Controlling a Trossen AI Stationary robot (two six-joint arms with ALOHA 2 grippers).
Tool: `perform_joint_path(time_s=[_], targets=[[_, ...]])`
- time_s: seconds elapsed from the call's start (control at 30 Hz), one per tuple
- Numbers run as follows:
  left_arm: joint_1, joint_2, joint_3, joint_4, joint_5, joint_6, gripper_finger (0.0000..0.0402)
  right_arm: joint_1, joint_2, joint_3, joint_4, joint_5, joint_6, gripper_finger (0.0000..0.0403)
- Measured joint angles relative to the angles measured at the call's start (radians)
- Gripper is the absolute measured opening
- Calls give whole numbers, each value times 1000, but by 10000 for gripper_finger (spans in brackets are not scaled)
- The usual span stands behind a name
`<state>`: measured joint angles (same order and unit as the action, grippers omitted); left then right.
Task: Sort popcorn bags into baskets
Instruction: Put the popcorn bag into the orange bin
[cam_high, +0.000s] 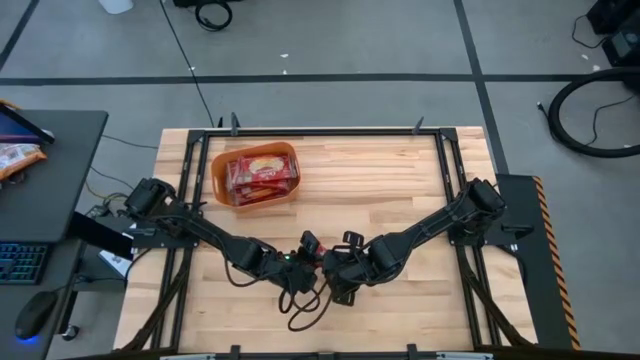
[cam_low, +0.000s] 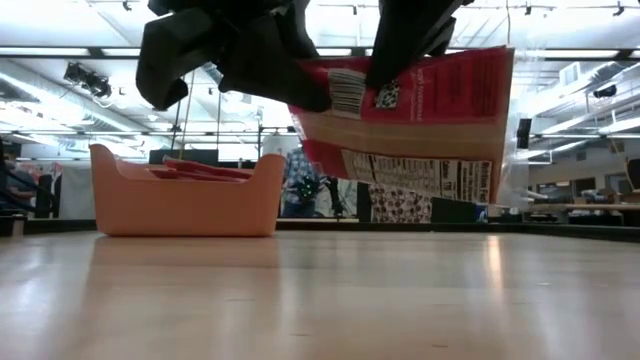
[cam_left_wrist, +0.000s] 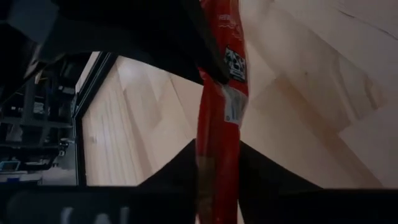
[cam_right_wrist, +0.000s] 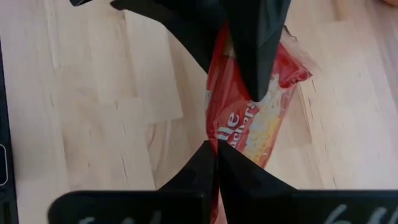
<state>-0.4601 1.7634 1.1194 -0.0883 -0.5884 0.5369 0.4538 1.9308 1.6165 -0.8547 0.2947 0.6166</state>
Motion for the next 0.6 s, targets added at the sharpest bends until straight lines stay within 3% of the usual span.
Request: perform_joint_path(time_s=[0.2, 0.4, 0.5, 0.6], targets=[[-18, 0, 0, -10, -28, 2, 30, 0, -1, 0, 8, -1, -35, 52], [-41, -3, 0, -32, -118, 3, 28, 4, -76, 0, -18, 7, -40, 92], [-64, -37, -1, -88, -212, 13, 32, 21, -138, 1, -72, 81, -12, 102], [-69, -100, -1, -205, -259, -75, 34, 54, -196, 2, -150, 207, 24, 104]])
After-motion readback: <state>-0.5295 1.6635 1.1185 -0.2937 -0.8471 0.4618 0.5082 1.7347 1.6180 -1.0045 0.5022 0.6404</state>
